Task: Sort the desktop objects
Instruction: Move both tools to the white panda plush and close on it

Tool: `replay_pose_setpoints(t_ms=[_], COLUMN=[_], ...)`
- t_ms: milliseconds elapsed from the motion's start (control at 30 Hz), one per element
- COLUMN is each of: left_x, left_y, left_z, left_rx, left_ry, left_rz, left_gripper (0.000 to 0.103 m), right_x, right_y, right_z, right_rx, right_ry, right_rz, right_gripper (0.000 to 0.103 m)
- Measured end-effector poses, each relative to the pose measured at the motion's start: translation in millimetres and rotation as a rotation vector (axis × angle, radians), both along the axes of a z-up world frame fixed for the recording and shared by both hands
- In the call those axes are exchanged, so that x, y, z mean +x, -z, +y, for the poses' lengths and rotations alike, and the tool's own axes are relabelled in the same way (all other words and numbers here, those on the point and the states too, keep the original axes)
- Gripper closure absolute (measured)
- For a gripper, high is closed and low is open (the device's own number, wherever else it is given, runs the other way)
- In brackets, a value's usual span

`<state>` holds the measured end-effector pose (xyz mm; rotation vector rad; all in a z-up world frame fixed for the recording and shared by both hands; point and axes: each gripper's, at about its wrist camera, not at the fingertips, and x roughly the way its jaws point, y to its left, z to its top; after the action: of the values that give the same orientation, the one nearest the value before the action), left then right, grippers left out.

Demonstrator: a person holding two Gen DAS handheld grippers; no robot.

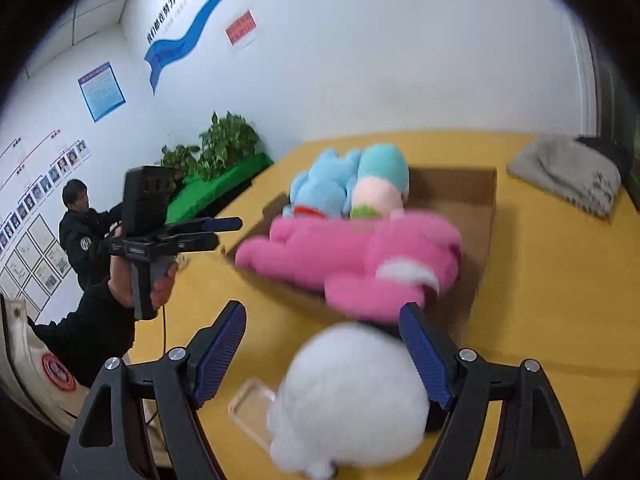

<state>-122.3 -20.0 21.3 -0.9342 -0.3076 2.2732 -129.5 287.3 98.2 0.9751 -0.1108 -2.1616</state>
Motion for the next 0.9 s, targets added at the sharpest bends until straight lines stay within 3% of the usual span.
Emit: replay_pose_setpoints(t_ms=[200,333,533,700,833,900], left_x=[13.9,1.8,13.3,32.1,43.2,43.2], left_y=[53.0,85.0,104.8,106.2,103.0,96.2], left_z=[50.2,84.5,105.3,97.2,94.5,81.5], left_rx=[0.087,0.045,-0.03,0.007,-0.023,0.026], left_ry=[0.042,0.113,0.191,0.214,0.221,0.189], left_rz=[-0.114,-0.172,-0.219,-0.267,-0.26,-0.246], left_gripper=[0.005,0.006,0.012,0.039,0.039,0.037], right_x=[8.8,0.4,11.3,8.8,4.5,7.6], right_y=[79.0,109.2,125.7,137.9,141.6,135.8], right_z=[11.1,17.2,17.8,37.8,29.7,18.6], right_rx=[0.149,0.025,-0.067,-0.182,-0.232,-0.208], right_ry=[0.046,0.075,0.078,0.132,0.105,0.064], right_rz=[-0.168,-0.236,-0.269,-0.318,-0.348,-0.329], right_gripper=[0.024,0.022,0.019,0.017,0.016,0.016])
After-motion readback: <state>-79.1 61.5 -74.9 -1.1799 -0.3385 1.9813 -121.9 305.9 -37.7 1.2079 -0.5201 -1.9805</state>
